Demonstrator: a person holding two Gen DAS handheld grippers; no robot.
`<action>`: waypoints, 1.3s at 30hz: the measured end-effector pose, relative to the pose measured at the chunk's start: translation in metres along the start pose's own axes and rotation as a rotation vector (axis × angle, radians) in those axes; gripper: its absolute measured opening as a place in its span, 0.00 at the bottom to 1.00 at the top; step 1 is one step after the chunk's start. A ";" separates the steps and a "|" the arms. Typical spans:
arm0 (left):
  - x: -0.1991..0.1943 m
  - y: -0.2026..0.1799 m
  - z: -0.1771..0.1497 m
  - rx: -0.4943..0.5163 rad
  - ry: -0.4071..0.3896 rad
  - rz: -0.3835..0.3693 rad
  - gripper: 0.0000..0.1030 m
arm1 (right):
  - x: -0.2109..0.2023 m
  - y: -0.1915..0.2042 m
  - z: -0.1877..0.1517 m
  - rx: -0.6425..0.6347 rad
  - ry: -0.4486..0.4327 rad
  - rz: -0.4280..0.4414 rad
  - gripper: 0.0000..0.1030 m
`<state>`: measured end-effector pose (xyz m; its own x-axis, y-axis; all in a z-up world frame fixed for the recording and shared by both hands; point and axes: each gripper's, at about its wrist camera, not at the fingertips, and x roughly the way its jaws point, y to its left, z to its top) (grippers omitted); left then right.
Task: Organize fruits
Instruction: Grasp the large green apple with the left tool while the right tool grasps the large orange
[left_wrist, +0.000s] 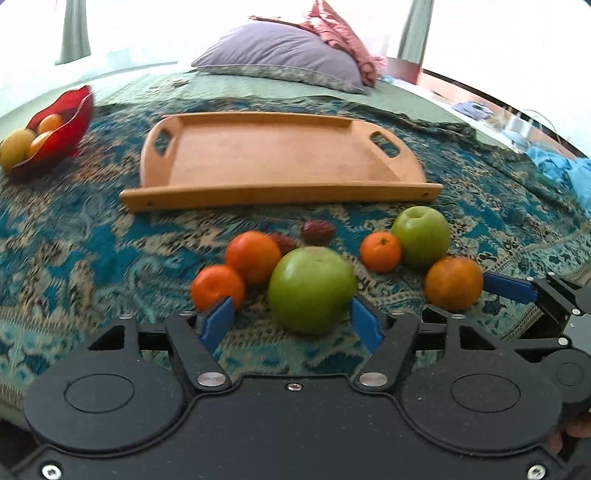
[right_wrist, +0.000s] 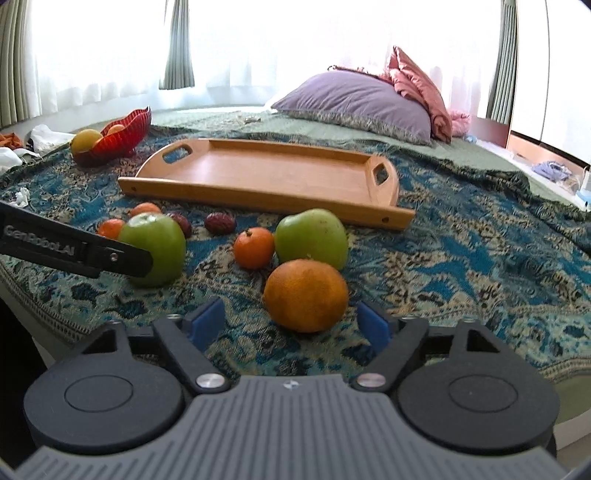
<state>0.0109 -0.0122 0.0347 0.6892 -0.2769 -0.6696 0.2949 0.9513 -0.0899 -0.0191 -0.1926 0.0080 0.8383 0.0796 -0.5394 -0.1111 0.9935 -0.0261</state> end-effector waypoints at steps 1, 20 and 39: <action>0.003 -0.002 0.002 0.011 0.003 -0.001 0.63 | 0.000 -0.001 0.001 0.002 -0.005 -0.002 0.81; 0.034 -0.007 0.005 0.043 0.048 -0.025 0.53 | 0.014 -0.005 0.001 0.019 -0.008 -0.012 0.56; 0.004 -0.004 0.016 0.042 -0.009 -0.040 0.53 | 0.005 -0.008 0.002 0.049 -0.047 0.013 0.52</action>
<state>0.0231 -0.0196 0.0441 0.6821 -0.3163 -0.6593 0.3500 0.9329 -0.0855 -0.0127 -0.2002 0.0075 0.8609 0.0956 -0.4997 -0.0973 0.9950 0.0227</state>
